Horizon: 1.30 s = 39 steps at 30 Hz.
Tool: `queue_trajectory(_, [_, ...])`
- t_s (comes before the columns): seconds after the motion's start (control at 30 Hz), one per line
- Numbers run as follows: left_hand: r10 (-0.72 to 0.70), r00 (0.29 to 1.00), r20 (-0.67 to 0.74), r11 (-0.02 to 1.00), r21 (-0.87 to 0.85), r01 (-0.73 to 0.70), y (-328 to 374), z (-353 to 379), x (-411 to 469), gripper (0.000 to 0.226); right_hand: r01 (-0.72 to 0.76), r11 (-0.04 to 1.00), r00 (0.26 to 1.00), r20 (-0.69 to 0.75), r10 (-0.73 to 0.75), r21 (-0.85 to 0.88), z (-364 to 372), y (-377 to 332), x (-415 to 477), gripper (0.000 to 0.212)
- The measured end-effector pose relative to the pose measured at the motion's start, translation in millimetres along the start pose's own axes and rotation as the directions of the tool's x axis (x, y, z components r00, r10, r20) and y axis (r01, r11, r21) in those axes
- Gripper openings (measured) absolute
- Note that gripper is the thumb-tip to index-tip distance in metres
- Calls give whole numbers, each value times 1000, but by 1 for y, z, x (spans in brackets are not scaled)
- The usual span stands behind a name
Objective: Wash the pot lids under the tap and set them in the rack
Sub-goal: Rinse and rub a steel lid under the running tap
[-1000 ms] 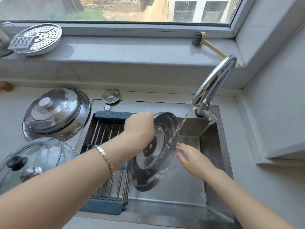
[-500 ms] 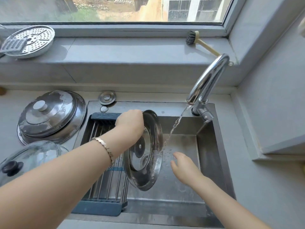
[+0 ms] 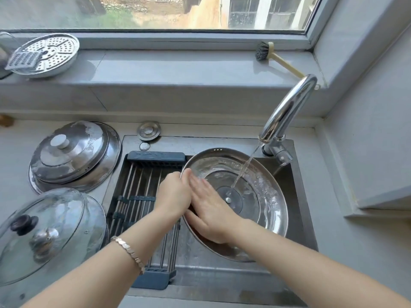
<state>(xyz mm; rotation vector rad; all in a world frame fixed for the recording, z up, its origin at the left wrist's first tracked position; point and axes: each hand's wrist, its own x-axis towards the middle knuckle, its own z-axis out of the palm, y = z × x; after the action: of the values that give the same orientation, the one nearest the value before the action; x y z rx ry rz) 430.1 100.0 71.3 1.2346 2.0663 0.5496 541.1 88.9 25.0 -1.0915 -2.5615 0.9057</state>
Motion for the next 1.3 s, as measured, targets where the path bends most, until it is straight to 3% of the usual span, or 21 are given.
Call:
queue_trajectory(0.07, [-1,1000,-28,999,-35,0,-2,-4,3,41,193,979,980,66,-189,-63,-5,4,-9,69])
queue_trajectory(0.13, [15,999,-33,999,-40,-16,-2,-4,2,40,178,969,982,99,-163,-170,-17,17,-3,73])
queue_trajectory(0.23, [41,999,-30,999,-30,-42,2,-3,-1,42,-139,960,990,-14,140,-243,-32,42,15,84])
queue_trajectory(0.3, [44,998,-53,999,-29,-46,6,-6,-3,44,-382,903,924,-108,367,-197,-34,51,18,81])
queue_trajectory(0.33, [48,997,-59,998,-26,-49,8,-6,-4,44,-418,893,908,-97,407,-165,-32,49,16,78])
queue_trajectory(0.37, [50,997,-56,998,-22,-51,8,-7,-4,44,-373,916,928,-57,369,-149,-28,43,12,76])
queue_trajectory(0.43, [38,998,-43,999,-25,-39,5,-6,-6,41,-97,984,994,34,103,-148,-20,21,3,73])
queue_trajectory(0.47, [29,999,-38,999,-35,-31,3,-5,-7,39,39,987,997,79,-28,-153,-19,12,-2,73])
queue_trajectory(0.53, [26,999,-29,999,-37,-27,1,-4,-9,39,151,967,982,140,-124,-207,-25,14,-3,76])
queue_trajectory(0.6, [41,999,-35,999,-9,-42,3,-6,-11,41,57,958,994,102,-29,-280,-34,35,2,77])
queue_trajectory(0.67, [58,997,-59,998,4,-58,6,-9,-11,43,-153,948,988,-17,155,-281,-39,58,4,80])
queue_trajectory(0.77, [74,983,-168,997,-19,-78,12,-17,-9,42,-448,874,891,-182,417,-190,-37,79,-9,76])
queue_trajectory(0.83, [84,959,-269,994,-42,-99,16,-21,-9,41,-565,816,821,-183,540,-126,-29,72,-20,75])
queue_trajectory(0.93, [102,908,-406,988,-63,-139,22,-19,-10,30,-649,759,761,-68,646,-49,-10,40,-26,77])
queue_trajectory(1.03, [82,862,-500,982,-106,-155,23,-15,-6,25,-572,817,819,9,573,64,4,-5,-29,82])
queue_trajectory(1.17, [19,811,-585,967,-196,-164,17,-15,3,28,-187,970,982,2,189,157,2,-41,-42,88])
queue_trajectory(1.23, [-15,801,-598,956,-244,-165,12,-18,5,31,-90,995,996,24,89,48,0,-15,-49,77])
queue_trajectory(1.3, [-25,799,-600,946,-271,-175,9,-22,5,31,-144,982,990,-19,143,-124,-6,21,-55,67])
